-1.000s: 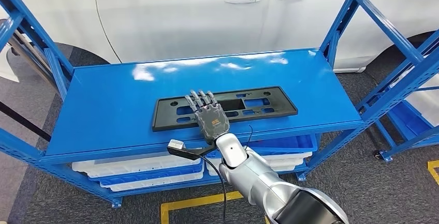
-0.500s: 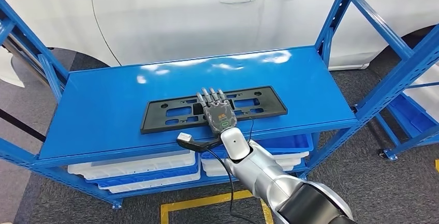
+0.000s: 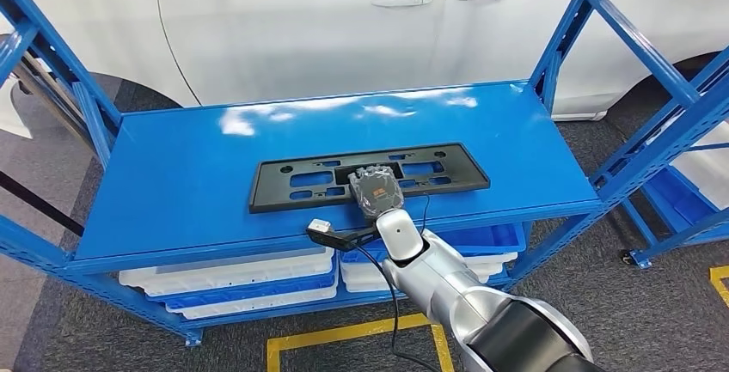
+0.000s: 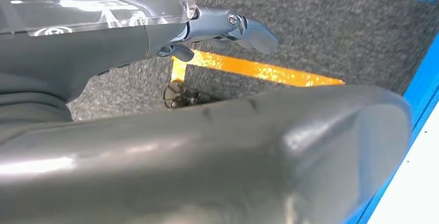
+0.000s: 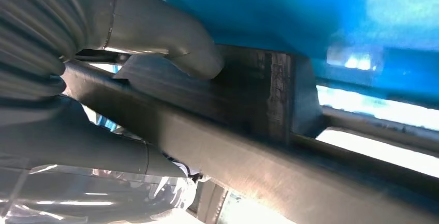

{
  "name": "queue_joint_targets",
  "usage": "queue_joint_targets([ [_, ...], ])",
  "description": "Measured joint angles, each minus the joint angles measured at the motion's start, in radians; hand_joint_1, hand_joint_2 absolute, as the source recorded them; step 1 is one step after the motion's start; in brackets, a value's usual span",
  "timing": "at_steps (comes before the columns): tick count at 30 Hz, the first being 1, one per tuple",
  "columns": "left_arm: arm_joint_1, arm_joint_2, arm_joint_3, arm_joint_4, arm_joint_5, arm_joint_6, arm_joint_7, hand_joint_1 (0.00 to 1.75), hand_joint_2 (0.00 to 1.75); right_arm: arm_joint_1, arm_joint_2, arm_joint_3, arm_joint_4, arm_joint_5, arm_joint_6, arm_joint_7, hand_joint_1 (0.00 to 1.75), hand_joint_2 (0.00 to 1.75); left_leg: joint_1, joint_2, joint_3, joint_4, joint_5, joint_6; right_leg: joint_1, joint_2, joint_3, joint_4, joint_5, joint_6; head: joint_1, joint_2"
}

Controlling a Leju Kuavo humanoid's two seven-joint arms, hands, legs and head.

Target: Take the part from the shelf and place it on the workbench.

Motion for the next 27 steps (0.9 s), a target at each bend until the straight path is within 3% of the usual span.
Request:
queue_joint_targets([
  [1, 0.000, 0.000, 0.000, 0.000, 0.000, 0.000, 0.000, 0.00, 0.00, 0.000, 0.000, 0.000, 0.002, 0.001, 0.000, 0.000, 1.75, 1.75, 0.000, 0.000, 0.000, 0.000, 0.000, 0.000, -0.001, 0.000, -0.026, 0.051, -0.012, 0.002, 0.000, 0.000],
  [2, 0.000, 0.000, 0.000, 0.000, 0.000, 0.000, -0.001, 0.00, 0.00, 0.001, -0.001, 0.000, 0.003, 0.001, -0.001, -0.001, 1.75, 1.75, 0.000, -0.001, 0.000, 0.001, -0.001, 0.000, -0.002, 0.000, -0.035, 0.066, -0.005, 0.003, 0.000, 0.000],
  [3, 0.000, 0.000, 0.000, 0.000, 0.001, -0.002, -0.004, 0.00, 0.00, 0.000, -0.001, 0.000, 0.004, 0.002, -0.002, -0.002, 1.75, 1.75, 0.000, -0.001, 0.002, 0.001, -0.001, -0.001, -0.003, 0.000, -0.025, 0.041, 0.020, 0.003, 0.000, 0.000],
  [5, 0.000, 0.000, 0.000, 0.000, 0.002, -0.009, -0.015, 0.00, 0.00, -0.001, -0.001, 0.000, 0.004, 0.003, -0.005, -0.003, 1.75, 1.75, 0.000, -0.004, 0.006, 0.001, -0.005, -0.005, -0.004, -0.001, 0.040, -0.098, 0.093, -0.005, 0.000, 0.000],
  [7, 0.000, 0.000, 0.000, 0.000, 0.002, -0.019, -0.035, 0.00, 0.00, -0.003, -0.001, 0.000, 0.004, 0.003, -0.007, -0.006, 1.75, 1.75, -0.004, -0.005, 0.006, 0.004, -0.008, -0.014, 0.000, 0.000, 0.089, -0.208, 0.129, -0.015, 0.000, 0.000],
  [11, 0.000, 0.001, -0.001, 0.000, -0.005, -0.021, -0.081, 0.00, 1.75, -0.006, -0.001, -0.007, 0.004, -0.001, -0.017, -0.020, 1.75, 1.75, -0.003, -0.005, 0.002, 0.009, -0.016, -0.037, 0.002, 0.001, 0.099, -0.235, 0.131, -0.036, 0.000, 0.000],
  [13, 0.000, 0.002, -0.004, 0.000, -0.013, -0.016, -0.091, 0.00, 1.75, -0.008, 0.000, -0.017, 0.003, -0.008, -0.024, -0.034, 1.75, 1.75, 0.000, -0.004, -0.026, 0.073, -0.057, -0.046, -0.001, -0.001, 0.103, -0.241, 0.134, -0.047, 0.000, 0.000],
  [15, 0.000, 0.002, -0.006, 0.000, -0.018, -0.010, -0.086, 0.00, 1.75, -0.008, 0.000, -0.032, 0.002, -0.029, -0.044, -0.065, 1.75, 1.75, 0.001, -0.004, -0.089, 0.207, -0.120, -0.053, 0.001, -0.004, 0.104, -0.242, 0.133, -0.053, 0.000, 0.000],
  [16, 0.000, 0.002, -0.007, 0.000, -0.019, -0.007, -0.082, 0.00, 1.75, -0.008, 0.000, -0.042, -0.001, -0.050, -0.060, -0.092, 1.75, 1.75, 0.002, -0.004, -0.118, 0.267, -0.139, -0.056, 0.002, -0.004, 0.104, -0.241, 0.132, -0.053, 0.000, 0.000],
  [17, 0.001, 0.002, -0.008, 0.000, -0.020, -0.005, -0.078, 0.00, 1.75, -0.009, 0.002, -0.058, -0.007, -0.090, -0.081, -0.139, 1.75, 1.75, 0.002, -0.004, -0.134, 0.296, -0.140, -0.058, 0.002, -0.004, 0.104, -0.240, 0.132, -0.054, 0.000, 0.000],
  [18, 0.001, 0.002, -0.009, 0.000, -0.021, -0.004, -0.076, 0.00, 1.75, -0.009, 0.005, -0.079, -0.023, -0.153, -0.100, -0.213, 1.75, 1.75, 0.002, -0.003, -0.129, 0.284, -0.120, -0.058, 0.003, -0.003, 0.105, -0.239, 0.131, -0.054, 0.000, 0.000],
  [21, -0.001, 0.004, -0.014, 0.000, -0.029, -0.010, -0.073, 0.00, 1.75, -0.009, 0.021, -0.168, -0.138, -0.518, -0.093, -0.587, 1.75, 1.75, 0.001, -0.002, -0.040, 0.092, -0.023, -0.051, 0.005, 0.004, 0.108, -0.230, 0.123, -0.047, 0.000, 0.000],
  [23, -0.004, 0.004, -0.018, 0.000, -0.035, -0.025, -0.070, 0.00, 1.75, 0.015, 0.026, -0.224, -0.309, -0.872, 0.028, -0.807, 1.75, 1.75, -0.002, -0.004, -0.006, 0.023, -0.008, -0.039, 0.009, 0.006, 0.108, -0.225, 0.119, -0.037, 0.000, 0.000],
  [25, -0.003, 0.004, -0.022, 0.000, -0.037, -0.044, -0.069, 0.00, 1.75, 0.070, 0.015, -0.248, -0.543, -1.203, 0.213, -0.888, 1.75, 1.75, -0.004, -0.009, -0.005, 0.019, -0.010, -0.025, 0.011, 0.003, 0.108, -0.225, 0.118, -0.026, 0.000, 0.000],
  [27, 0.001, 0.002, -0.023, 0.000, -0.031, -0.058, -0.072, 0.00, 1.75, 0.132, -0.011, -0.253, -0.794, -1.444, 0.389, -0.895, 1.75, 1.75, -0.002, -0.011, -0.008, 0.015, -0.006, -0.011, 0.006, 0.001, 0.098, -0.203, 0.098, -0.015, 0.000, 0.000],
])
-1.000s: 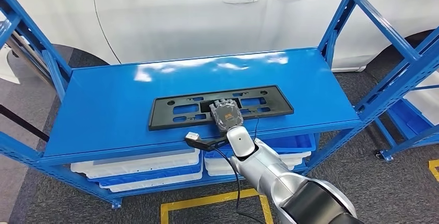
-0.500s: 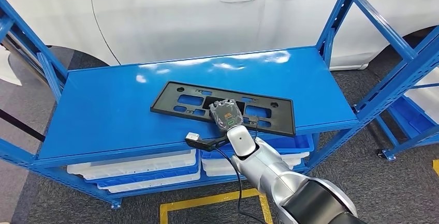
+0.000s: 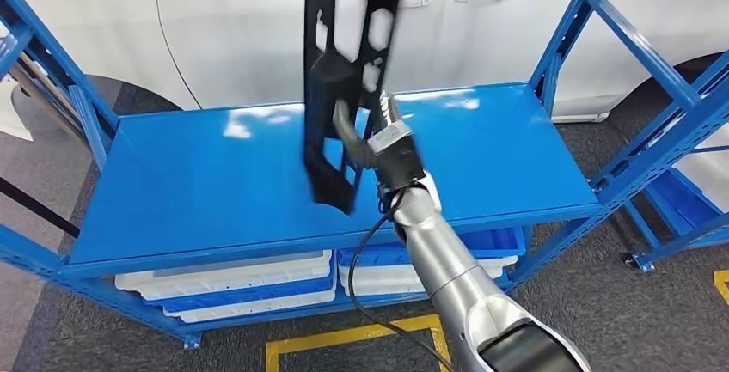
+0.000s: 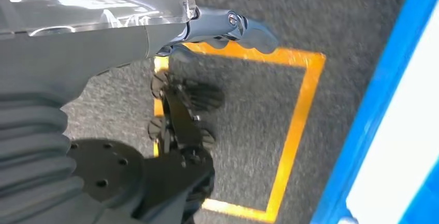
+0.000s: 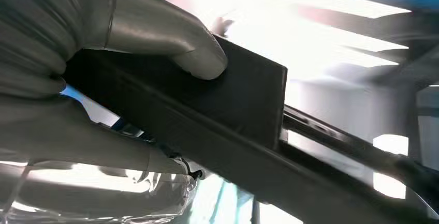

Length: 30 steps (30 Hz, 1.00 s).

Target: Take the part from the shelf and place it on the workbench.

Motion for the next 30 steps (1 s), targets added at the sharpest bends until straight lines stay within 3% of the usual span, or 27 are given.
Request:
queue_joint_targets([
  [1, 0.001, -0.001, 0.000, 0.000, 0.003, -0.006, -0.003, 0.00, 1.75, 0.024, -0.015, 0.000, -0.120, -0.087, 0.073, 0.001, 1.75, 1.75, 0.001, 0.000, -0.001, -0.002, 0.002, 0.006, -0.002, 0.000, -0.016, 0.035, -0.025, 0.005, 0.000, 0.000],
  [4, 0.003, -0.002, 0.001, 0.000, 0.011, -0.015, -0.011, 0.00, 1.75, 0.079, -0.054, 0.000, -0.415, -0.217, 0.197, -0.005, 1.75, 1.75, 0.000, 0.002, -0.003, -0.002, 0.001, 0.015, -0.005, 0.000, -0.104, 0.226, -0.117, 0.016, 0.000, 0.000],
  [5, 0.003, -0.002, 0.001, 0.000, 0.012, -0.016, -0.013, 0.00, 1.75, 0.099, -0.064, 0.000, -0.485, -0.226, 0.208, -0.006, 1.75, 1.75, -0.001, 0.002, -0.002, -0.002, 0.000, 0.015, -0.005, 0.000, -0.124, 0.263, -0.122, 0.017, 0.000, 0.000],
  [6, 0.003, -0.002, 0.001, 0.000, 0.013, -0.017, -0.014, 0.00, 1.75, 0.117, -0.071, 0.000, -0.540, -0.228, 0.212, -0.006, 1.75, 1.75, -0.001, 0.003, -0.001, -0.002, -0.001, 0.015, -0.005, -0.001, -0.125, 0.263, -0.108, 0.016, 0.000, 0.000],
  [7, 0.002, -0.003, 0.001, 0.000, 0.013, -0.017, -0.015, 0.00, 1.75, 0.132, -0.078, 0.001, -0.584, -0.229, 0.214, -0.009, 1.75, 1.75, -0.001, 0.003, 0.001, -0.001, -0.002, 0.015, -0.005, -0.001, -0.108, 0.221, -0.077, 0.013, 0.000, 0.000],
  [9, 0.000, -0.005, 0.001, 0.000, 0.013, -0.018, -0.015, 0.00, 1.75, 0.146, -0.088, 0.002, -0.646, -0.229, 0.218, -0.017, 1.75, 1.75, -0.004, 0.003, 0.003, 0.000, -0.006, 0.011, -0.003, -0.001, -0.042, 0.079, -0.010, 0.002, 0.000, 0.000],
  [11, -0.002, -0.008, 0.001, 0.000, 0.013, -0.018, -0.015, 0.00, 1.75, 0.150, -0.094, 0.002, -0.687, -0.229, 0.221, -0.024, 1.75, 1.75, -0.007, 0.003, 0.003, 0.002, -0.008, 0.004, 0.002, -0.001, -0.002, -0.010, 0.019, -0.007, 0.000, 0.000],
  [15, -0.004, -0.010, 0.001, 0.000, 0.017, -0.018, -0.021, 0.00, 1.75, 0.167, -0.102, 0.003, -0.738, -0.263, 0.268, -0.026, 1.75, 1.75, -0.009, 0.005, 0.002, 0.009, -0.020, -0.016, -0.002, -0.003, 0.006, -0.030, 0.025, -0.023, 0.000, 0.000],
  [17, -0.004, -0.010, 0.001, 0.000, 0.021, -0.016, -0.030, 0.00, 1.75, 0.184, -0.102, 0.013, -0.766, -0.325, 0.344, -0.021, 1.75, 1.75, -0.005, 0.006, -0.030, 0.087, -0.071, -0.026, -0.007, -0.007, 0.010, -0.037, 0.029, -0.032, 0.000, 0.000],
  [19, -0.003, -0.011, 0.002, 0.000, 0.024, -0.014, -0.035, 0.00, 1.75, 0.206, -0.104, 0.029, -0.787, -0.386, 0.419, -0.012, 1.75, 1.75, -0.003, 0.007, -0.087, 0.219, -0.137, -0.035, -0.006, -0.009, 0.009, -0.036, 0.030, -0.036, 0.000, 0.000],
  [20, -0.002, -0.011, 0.003, 0.000, 0.025, -0.011, -0.035, 0.00, 1.75, 0.218, -0.106, 0.038, -0.792, -0.408, 0.447, -0.008, 1.75, 1.75, -0.002, 0.007, -0.105, 0.263, -0.152, -0.038, -0.006, -0.009, 0.009, -0.035, 0.030, -0.036, 0.000, 0.000],
  [21, -0.002, -0.011, 0.004, 0.000, 0.027, -0.008, -0.034, 0.00, 1.75, 0.231, -0.108, 0.048, -0.795, -0.424, 0.469, -0.005, 1.75, 1.75, -0.002, 0.007, -0.108, 0.275, -0.148, -0.040, -0.006, -0.009, 0.008, -0.034, 0.030, -0.036, 0.000, 0.000],
  [22, -0.002, -0.011, 0.005, 0.000, 0.029, -0.003, -0.032, 0.00, 1.75, 0.244, -0.110, 0.058, -0.796, -0.436, 0.488, -0.004, 1.75, 1.75, -0.002, 0.007, -0.092, 0.247, -0.127, -0.040, -0.006, -0.008, 0.008, -0.033, 0.030, -0.036, 0.000, 0.000],
  [24, -0.003, -0.011, 0.007, 0.000, 0.031, 0.009, -0.022, 0.00, 1.75, 0.268, -0.115, 0.079, -0.797, -0.438, 0.508, -0.010, 1.75, 1.75, -0.002, 0.007, -0.021, 0.113, -0.065, -0.035, -0.005, -0.008, 0.007, -0.028, 0.029, -0.033, 0.000, 0.000],
  [26, -0.004, -0.011, 0.009, 0.000, 0.032, 0.021, -0.007, 0.00, 1.75, 0.287, -0.121, 0.095, -0.797, -0.426, 0.511, -0.020, 1.75, 1.75, -0.005, 0.006, 0.026, 0.015, -0.032, -0.024, -0.002, -0.007, 0.003, -0.021, 0.029, -0.024, 0.000, 0.000],
  [30, -0.002, -0.015, 0.014, 0.000, 0.033, 0.042, 0.016, 0.00, 1.75, 0.331, -0.130, 0.109, -0.801, -0.399, 0.521, -0.033, 1.75, 1.75, -0.005, 0.006, 0.023, -0.003, -0.015, 0.002, -0.002, -0.006, -0.008, -0.014, 0.026, -0.001, 0.000, 0.000],
])
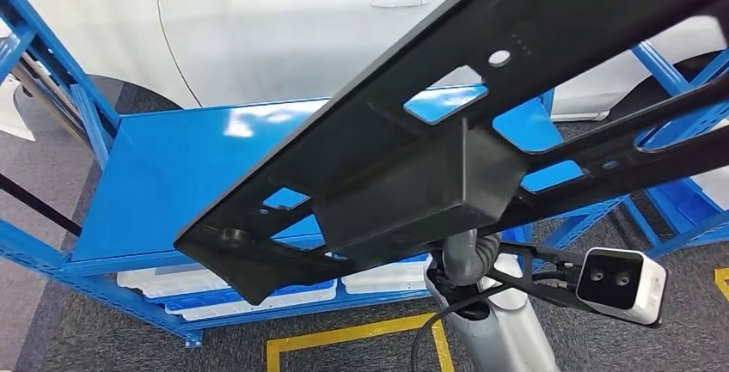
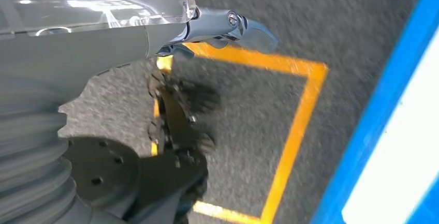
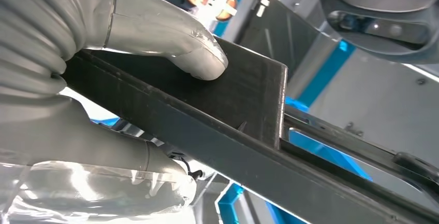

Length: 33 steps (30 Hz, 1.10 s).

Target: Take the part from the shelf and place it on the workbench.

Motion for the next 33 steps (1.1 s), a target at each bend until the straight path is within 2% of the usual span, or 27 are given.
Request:
queue_joint_targets([
  [1, 0.000, -0.002, 0.002, 0.000, 0.000, 0.004, 0.003, 0.00, 1.75, 0.017, -0.001, 0.000, -0.004, 0.005, 0.012, -0.002, 1.75, 1.75, 0.002, 0.001, -0.004, -0.003, 0.007, 0.007, -0.001, 0.000, -0.010, 0.022, -0.023, 0.005, 0.000, 0.000],
  [2, 0.000, -0.003, 0.004, 0.000, 0.000, 0.007, 0.004, 0.00, 1.75, 0.034, -0.002, -0.001, -0.008, 0.009, 0.024, -0.004, 1.75, 1.75, 0.004, 0.002, -0.010, -0.006, 0.013, 0.013, -0.003, 0.001, -0.026, 0.062, -0.059, 0.010, 0.000, 0.000],
  [4, 0.001, -0.004, 0.007, 0.000, 0.000, 0.009, 0.005, 0.00, 1.75, 0.061, -0.004, -0.002, -0.014, 0.014, 0.039, -0.005, 1.75, 1.75, 0.002, 0.004, -0.025, -0.005, 0.023, 0.019, -0.006, 0.000, -0.071, 0.189, -0.143, 0.016, 0.000, 0.000],
  [5, 0.001, -0.005, 0.009, 0.000, -0.001, 0.010, 0.005, 0.00, 1.75, 0.071, -0.005, -0.002, -0.015, 0.014, 0.042, -0.005, 1.75, 1.75, 0.001, 0.005, -0.034, -0.004, 0.029, 0.018, -0.008, 0.000, -0.086, 0.241, -0.167, 0.018, 0.000, 0.000],
  [6, 0.001, -0.005, 0.010, 0.000, -0.001, 0.011, 0.005, 0.00, 1.75, 0.079, -0.005, -0.003, -0.016, 0.015, 0.044, -0.005, 1.75, 1.75, 0.001, 0.005, -0.042, -0.003, 0.034, 0.018, -0.009, 0.000, -0.086, 0.266, -0.173, 0.020, 0.000, 0.000],
  [7, 0.001, -0.006, 0.010, 0.000, -0.001, 0.012, 0.006, 0.00, 1.75, 0.084, -0.006, -0.003, -0.016, 0.015, 0.045, -0.005, 1.75, 1.75, 0.001, 0.005, -0.050, -0.001, 0.039, 0.016, -0.010, 0.000, -0.067, 0.251, -0.161, 0.019, 0.000, 0.000],
  [10, 0.002, -0.009, 0.011, 0.000, -0.001, 0.012, 0.006, 0.00, 1.75, 0.089, -0.008, -0.003, -0.023, 0.016, 0.045, -0.005, 1.75, 1.75, 0.000, 0.004, -0.069, 0.006, 0.053, 0.007, -0.009, 0.000, 0.067, 0.056, -0.097, 0.010, 0.000, 0.000],
  [11, 0.002, -0.010, 0.011, 0.000, -0.001, 0.012, 0.006, 0.00, 1.75, 0.090, -0.008, -0.003, -0.027, 0.016, 0.045, -0.005, 1.75, 1.75, 0.000, 0.004, -0.072, 0.007, 0.058, 0.001, -0.006, 0.001, 0.096, 0.009, -0.085, 0.006, 0.000, 0.000],
  [12, 0.002, -0.011, 0.011, 0.000, -0.001, 0.012, 0.006, 0.00, 1.75, 0.091, -0.008, -0.004, -0.029, 0.016, 0.045, -0.005, 1.75, 1.75, 0.000, 0.003, -0.073, 0.007, 0.063, -0.005, -0.002, 0.001, 0.108, -0.014, -0.082, 0.001, 0.000, 0.000],
  [13, 0.002, -0.012, 0.011, 0.000, -0.002, 0.012, 0.007, 0.00, 1.75, 0.093, -0.008, -0.004, -0.031, 0.017, 0.050, -0.005, 1.75, 1.75, 0.000, 0.003, -0.073, 0.005, 0.069, -0.012, 0.001, 0.001, 0.104, -0.015, -0.077, -0.003, 0.000, 0.000],
  [15, 0.003, -0.012, 0.011, 0.000, -0.007, 0.015, 0.011, 0.00, 1.75, 0.101, -0.007, -0.011, -0.033, 0.021, 0.084, -0.005, 1.75, 1.75, 0.001, 0.002, -0.078, 0.005, 0.072, -0.024, -0.002, 0.000, 0.096, -0.022, -0.064, -0.016, 0.000, 0.000],
  [16, 0.004, -0.012, 0.011, 0.000, -0.011, 0.016, 0.016, 0.00, 1.75, 0.107, -0.003, -0.018, -0.033, 0.024, 0.115, -0.005, 1.75, 1.75, 0.001, 0.002, -0.085, 0.017, 0.053, -0.028, -0.005, -0.002, 0.088, -0.025, -0.054, -0.025, 0.000, 0.000],
  [17, 0.005, -0.012, 0.011, 0.000, -0.016, 0.017, 0.022, 0.00, 1.75, 0.113, 0.001, -0.028, -0.033, 0.024, 0.145, -0.005, 1.75, 1.75, 0.002, 0.002, -0.097, 0.048, 0.017, -0.032, -0.007, -0.004, 0.080, -0.027, -0.044, -0.032, 0.000, 0.000],
  [19, 0.005, -0.012, 0.010, 0.000, -0.022, 0.019, 0.034, 0.00, 1.75, 0.119, 0.012, -0.043, -0.032, 0.023, 0.189, -0.005, 1.75, 1.75, 0.004, 0.003, -0.131, 0.161, -0.079, -0.038, -0.005, -0.006, 0.057, -0.026, -0.026, -0.040, 0.000, 0.000],
  [20, 0.004, -0.010, 0.010, 0.000, -0.025, 0.020, 0.039, 0.00, 1.75, 0.121, 0.016, -0.047, -0.032, 0.021, 0.199, -0.005, 1.75, 1.75, 0.005, 0.003, -0.145, 0.224, -0.112, -0.041, -0.003, -0.006, 0.043, -0.024, -0.017, -0.041, 0.000, 0.000],
  [21, 0.004, -0.008, 0.010, 0.000, -0.028, 0.021, 0.044, 0.00, 1.75, 0.123, 0.019, -0.048, -0.034, 0.020, 0.203, -0.005, 1.75, 1.75, 0.005, 0.003, -0.147, 0.267, -0.122, -0.043, -0.002, -0.006, 0.029, -0.022, -0.008, -0.041, 0.000, 0.000],
  [22, 0.003, -0.005, 0.010, 0.000, -0.029, 0.022, 0.048, 0.00, 1.75, 0.125, 0.022, -0.047, -0.039, 0.019, 0.204, -0.005, 1.75, 1.75, 0.005, 0.003, -0.133, 0.278, -0.113, -0.044, -0.001, -0.006, 0.015, -0.018, 0.000, -0.040, 0.000, 0.000],
  [23, 0.003, -0.002, 0.010, 0.000, -0.031, 0.022, 0.050, 0.00, 1.75, 0.127, 0.023, -0.045, -0.045, 0.021, 0.202, -0.005, 1.75, 1.75, 0.005, 0.003, -0.100, 0.250, -0.088, -0.043, 0.000, -0.006, 0.001, -0.013, 0.007, -0.039, 0.000, 0.000],
  [24, 0.002, 0.001, 0.010, 0.000, -0.031, 0.024, 0.051, 0.00, 1.75, 0.128, 0.025, -0.042, -0.052, 0.023, 0.199, -0.005, 1.75, 1.75, 0.005, 0.003, -0.050, 0.189, -0.064, -0.040, 0.000, -0.006, -0.011, -0.008, 0.013, -0.036, 0.000, 0.000],
  [25, 0.001, 0.004, 0.010, 0.000, -0.031, 0.027, 0.051, 0.00, 1.75, 0.128, 0.025, -0.039, -0.059, 0.022, 0.198, -0.005, 1.75, 1.75, 0.003, 0.003, 0.004, 0.114, -0.056, -0.036, 0.001, -0.006, -0.021, -0.002, 0.018, -0.032, 0.000, 0.000],
  [26, 0.000, 0.008, 0.010, 0.000, -0.031, 0.030, 0.051, 0.00, 1.75, 0.126, 0.025, -0.038, -0.065, 0.020, 0.196, -0.005, 1.75, 1.75, 0.001, 0.002, 0.044, 0.053, -0.056, -0.031, 0.001, -0.006, -0.028, 0.001, 0.024, -0.027, 0.000, 0.000],
  [27, -0.002, 0.011, 0.010, 0.000, -0.031, 0.032, 0.051, 0.00, 1.75, 0.123, 0.024, -0.037, -0.069, 0.012, 0.194, -0.005, 1.75, 1.75, -0.003, 0.001, 0.068, 0.011, -0.062, -0.025, 0.001, -0.007, -0.031, 0.003, 0.030, -0.021, 0.000, 0.000],
  [28, -0.002, 0.014, 0.010, 0.000, -0.032, 0.033, 0.051, 0.00, 1.75, 0.118, 0.023, -0.036, -0.072, 0.001, 0.191, -0.005, 1.75, 1.75, -0.006, 0.001, 0.074, -0.006, -0.067, -0.020, 0.000, -0.007, -0.033, 0.002, 0.037, -0.015, 0.000, 0.000],
  [30, -0.003, 0.019, 0.010, 0.000, -0.033, 0.032, 0.052, 0.00, 1.75, 0.108, 0.017, -0.037, -0.073, -0.024, 0.183, -0.005, 1.75, 1.75, -0.006, 0.003, 0.063, -0.010, -0.052, -0.008, -0.002, -0.006, -0.035, 0.000, 0.047, -0.003, 0.000, 0.000],
  [31, -0.004, 0.021, 0.010, 0.000, -0.034, 0.031, 0.052, 0.00, 1.75, 0.105, 0.013, -0.038, -0.073, -0.034, 0.179, -0.005, 1.75, 1.75, -0.004, 0.004, 0.057, -0.012, -0.042, -0.002, -0.003, -0.004, -0.040, 0.007, 0.036, 0.003, 0.000, 0.000],
  [32, -0.005, 0.022, 0.009, 0.000, -0.036, 0.030, 0.052, 0.00, 1.75, 0.102, 0.007, -0.038, -0.073, -0.040, 0.175, -0.005, 1.75, 1.75, -0.001, 0.007, 0.049, -0.015, -0.030, 0.005, -0.004, -0.002, -0.050, 0.031, 0.007, 0.009, 0.000, 0.000],
  [33, -0.006, 0.024, 0.009, 0.000, -0.038, 0.029, 0.052, 0.00, 1.75, 0.100, 0.001, -0.039, -0.073, -0.044, 0.171, -0.005, 1.75, 1.75, 0.001, 0.009, 0.039, -0.017, -0.018, 0.010, -0.006, -0.001, -0.065, 0.073, -0.038, 0.014, 0.000, 0.000],
])
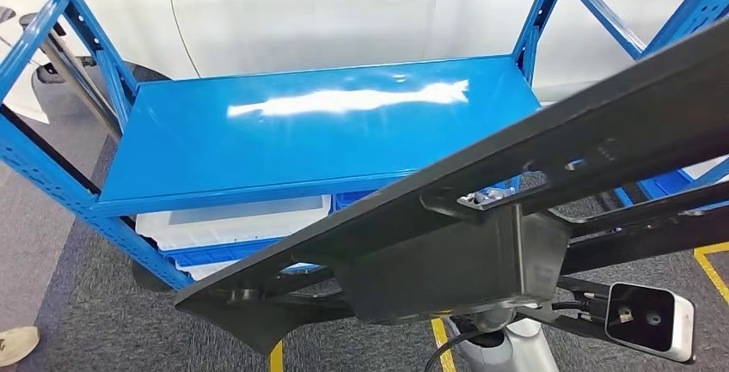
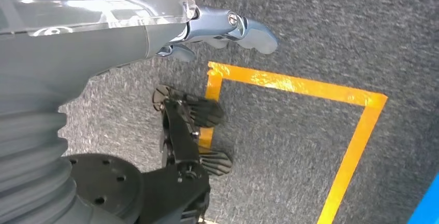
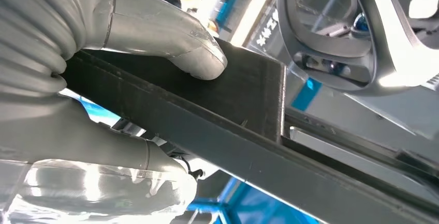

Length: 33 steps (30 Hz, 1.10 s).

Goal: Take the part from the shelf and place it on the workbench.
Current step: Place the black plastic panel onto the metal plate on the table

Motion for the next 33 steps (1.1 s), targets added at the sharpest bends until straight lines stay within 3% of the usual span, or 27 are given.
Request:
queue_joint_targets([
  [2, 0.000, 0.005, -0.001, 0.000, -0.004, -0.005, -0.002, 0.00, 1.75, -0.002, -0.012, -0.002, 0.000, -0.003, -0.010, 0.000, 1.75, 1.75, -0.001, 0.002, -0.027, 0.001, 0.020, 0.006, -0.004, 0.000, -0.032, 0.121, -0.090, 0.008, 0.000, 0.000],
  [3, 0.000, 0.008, -0.001, 0.000, -0.005, -0.006, -0.004, 0.00, 1.75, -0.001, -0.016, -0.002, 0.000, -0.003, -0.015, 0.000, 1.75, 1.75, -0.002, 0.003, -0.041, 0.002, 0.031, 0.005, -0.005, 0.000, -0.038, 0.169, -0.108, 0.010, 0.000, 0.000],
  [4, 0.000, 0.011, -0.001, 0.000, -0.005, -0.008, -0.006, 0.00, 1.75, 0.000, -0.020, -0.003, 0.000, -0.003, -0.021, 0.000, 1.75, 1.75, -0.002, 0.003, -0.056, 0.004, 0.040, 0.004, -0.006, 0.000, -0.031, 0.191, -0.103, 0.012, 0.000, 0.000],
  [5, 0.000, 0.014, -0.001, 0.000, -0.006, -0.008, -0.008, 0.00, 1.75, 0.000, -0.022, -0.003, 0.000, -0.003, -0.025, 0.000, 1.75, 1.75, -0.002, 0.003, -0.071, 0.007, 0.050, 0.002, -0.006, 0.000, -0.006, 0.178, -0.081, 0.011, 0.000, 0.000],
  [7, 0.001, 0.017, -0.001, 0.000, -0.005, -0.006, -0.010, 0.00, 1.75, -0.001, -0.025, -0.002, -0.003, -0.002, -0.025, 0.000, 1.75, 1.75, -0.003, 0.003, -0.096, 0.014, 0.065, -0.005, -0.006, 0.000, 0.090, 0.060, -0.042, 0.005, 0.000, 0.000],
  [9, 0.001, 0.020, -0.001, 0.000, -0.001, 0.000, -0.012, 0.00, 1.75, -0.003, -0.025, -0.002, -0.005, -0.003, -0.019, 0.000, 1.75, 1.75, -0.005, 0.002, -0.109, 0.020, 0.078, -0.015, 0.000, 0.001, 0.170, -0.059, -0.045, -0.006, 0.000, 0.000],
  [10, 0.001, 0.021, -0.001, 0.000, 0.002, 0.005, -0.012, 0.00, 1.75, -0.003, -0.025, -0.002, -0.006, -0.003, -0.015, 0.000, 1.75, 1.75, -0.005, 0.001, -0.111, 0.019, 0.086, -0.021, 0.003, 0.001, 0.184, -0.087, -0.052, -0.013, 0.000, 0.000],
  [12, 0.002, 0.024, 0.000, 0.000, 0.007, 0.013, -0.011, 0.00, 1.75, -0.002, -0.023, -0.002, -0.005, -0.003, -0.008, 0.000, 1.75, 1.75, -0.004, 0.001, -0.114, 0.015, 0.099, -0.033, 0.005, -0.001, 0.177, -0.097, -0.040, -0.028, 0.000, 0.000],
  [14, 0.005, 0.026, 0.000, 0.000, 0.008, 0.017, -0.011, 0.00, 1.75, -0.002, -0.020, -0.001, -0.005, -0.002, -0.003, 0.000, 1.75, 1.75, -0.002, -0.001, -0.129, 0.041, 0.063, -0.044, 0.001, -0.004, 0.162, -0.104, -0.018, -0.045, 0.000, 0.000],
  [17, 0.007, 0.028, 0.001, 0.000, 0.009, 0.022, -0.011, 0.00, 1.75, -0.001, -0.014, -0.001, -0.004, -0.002, -0.001, 0.000, 1.75, 1.75, 0.000, -0.001, -0.178, 0.208, -0.079, -0.058, 0.001, -0.007, 0.123, -0.106, 0.016, -0.058, -0.001, 0.000],
  [18, 0.007, 0.028, 0.001, 0.000, 0.009, 0.023, -0.011, 0.00, 1.75, -0.001, -0.013, -0.001, -0.003, -0.002, -0.001, 0.000, 1.75, 1.75, 0.000, -0.001, -0.186, 0.265, -0.102, -0.062, 0.002, -0.008, 0.108, -0.105, 0.026, -0.058, -0.001, 0.000],
  [19, 0.007, 0.029, 0.001, 0.000, 0.009, 0.024, -0.011, 0.00, 1.75, 0.000, -0.013, -0.001, -0.002, -0.002, -0.001, 0.000, 1.75, 1.75, 0.000, -0.001, -0.181, 0.295, -0.101, -0.063, 0.003, -0.008, 0.094, -0.103, 0.037, -0.057, -0.001, 0.000],
  [20, 0.007, 0.029, 0.001, 0.000, 0.009, 0.024, -0.011, 0.00, 1.75, 0.000, -0.012, -0.001, -0.001, 0.000, -0.001, 0.001, 1.75, 1.75, 0.000, -0.001, -0.159, 0.290, -0.081, -0.064, 0.003, -0.008, 0.080, -0.101, 0.046, -0.055, -0.001, 0.000],
  [22, 0.006, 0.032, 0.001, -0.001, 0.013, 0.023, -0.014, 0.00, 1.75, 0.000, -0.011, 0.000, 0.000, 0.004, -0.002, 0.001, 1.75, 1.75, 0.000, -0.001, -0.068, 0.186, -0.034, -0.058, 0.003, -0.008, 0.055, -0.094, 0.063, -0.050, -0.001, 0.000],
  [24, 0.004, 0.037, 0.001, -0.002, 0.016, 0.020, -0.019, 0.00, 1.75, -0.001, -0.008, 0.003, 0.000, 0.008, -0.006, 0.000, 1.75, 1.75, -0.004, -0.002, 0.028, 0.048, -0.036, -0.047, 0.006, -0.008, 0.039, -0.085, 0.076, -0.041, -0.001, 0.000],
  [25, 0.002, 0.039, 0.001, -0.002, 0.018, 0.019, -0.021, 0.00, 1.75, -0.002, -0.006, 0.006, 0.000, 0.010, -0.009, 0.000, 1.75, 1.75, -0.006, -0.003, 0.050, 0.009, -0.045, -0.041, 0.006, -0.009, 0.035, -0.082, 0.083, -0.035, -0.001, 0.000],
  [27, 0.002, 0.041, 0.002, -0.002, 0.019, 0.019, -0.023, 0.00, 1.75, -0.002, -0.002, 0.015, 0.000, 0.014, -0.016, 0.000, 1.75, 1.75, -0.008, -0.004, 0.051, -0.010, -0.045, -0.026, 0.006, -0.011, 0.030, -0.082, 0.097, -0.022, 0.000, 0.000],
  [29, 0.003, 0.040, 0.002, -0.002, 0.021, 0.019, -0.024, 0.00, 1.75, -0.002, 0.001, 0.026, 0.000, 0.016, -0.023, 0.001, 1.75, 1.75, -0.005, 0.001, 0.037, -0.014, -0.026, -0.011, 0.004, -0.007, 0.020, -0.062, 0.072, -0.011, 0.000, 0.000],
  [32, 0.002, 0.039, 0.003, -0.002, 0.024, 0.021, -0.023, 0.00, 1.75, -0.004, 0.002, 0.040, 0.000, 0.015, -0.043, 0.003, 1.75, 1.75, -0.003, 0.005, 0.003, -0.014, 0.006, 0.003, 0.000, -0.004, -0.025, 0.090, -0.065, 0.002, 0.000, 0.000],
  [33, 0.002, 0.039, 0.003, -0.002, 0.025, 0.021, -0.023, 0.00, 1.75, -0.004, 0.002, 0.044, 0.000, 0.014, -0.050, 0.003, 1.75, 1.75, -0.004, 0.005, -0.012, -0.012, 0.017, 0.002, -0.001, -0.004, -0.037, 0.149, -0.095, 0.005, 0.000, 0.000],
])
